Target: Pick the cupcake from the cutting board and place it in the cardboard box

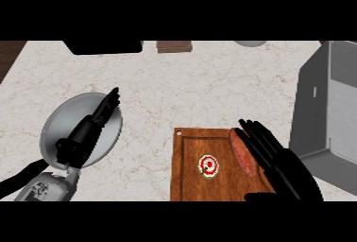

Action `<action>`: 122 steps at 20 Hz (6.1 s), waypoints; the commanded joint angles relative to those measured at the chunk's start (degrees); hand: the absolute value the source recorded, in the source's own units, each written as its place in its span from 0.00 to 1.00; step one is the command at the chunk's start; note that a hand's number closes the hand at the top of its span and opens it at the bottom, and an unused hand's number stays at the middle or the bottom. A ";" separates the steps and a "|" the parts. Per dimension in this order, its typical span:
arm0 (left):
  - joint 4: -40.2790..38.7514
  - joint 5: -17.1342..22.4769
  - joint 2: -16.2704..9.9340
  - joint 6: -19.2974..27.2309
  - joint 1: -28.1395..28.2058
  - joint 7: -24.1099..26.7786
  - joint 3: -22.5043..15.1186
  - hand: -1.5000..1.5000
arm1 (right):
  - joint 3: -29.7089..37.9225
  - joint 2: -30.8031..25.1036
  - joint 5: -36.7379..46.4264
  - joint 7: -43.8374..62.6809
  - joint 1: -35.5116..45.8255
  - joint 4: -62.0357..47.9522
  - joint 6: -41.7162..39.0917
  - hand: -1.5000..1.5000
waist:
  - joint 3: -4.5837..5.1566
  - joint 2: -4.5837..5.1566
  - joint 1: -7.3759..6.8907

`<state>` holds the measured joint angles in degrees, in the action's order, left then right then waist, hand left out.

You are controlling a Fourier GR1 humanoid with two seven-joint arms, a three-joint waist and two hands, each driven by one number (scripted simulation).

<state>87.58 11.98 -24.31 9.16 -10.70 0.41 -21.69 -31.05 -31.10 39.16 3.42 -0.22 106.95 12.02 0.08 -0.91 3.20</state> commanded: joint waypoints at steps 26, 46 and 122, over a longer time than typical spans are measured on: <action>0.55 -7.40 7.72 -5.50 -3.10 -5.56 4.13 0.50 | -15.96 21.44 12.33 45.65 4.69 19.44 -41.47 0.00 | -0.07 0.87 -3.20; -1.19 -14.37 13.91 -11.68 -0.31 -3.68 8.66 0.50 | -4.58 19.23 16.59 27.46 3.01 3.73 -35.40 0.00 | -0.08 0.91 -3.12; 3.50 -18.01 16.87 -19.99 3.67 -5.06 17.30 0.50 | 43.45 9.32 9.53 28.53 -16.65 43.02 -26.45 1.00 | 0.03 0.43 -1.85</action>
<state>90.42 -7.03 -6.24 -9.15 -9.00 -5.82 -4.80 6.35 -22.60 59.03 27.92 -17.02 136.59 -9.19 0.13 -0.50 1.74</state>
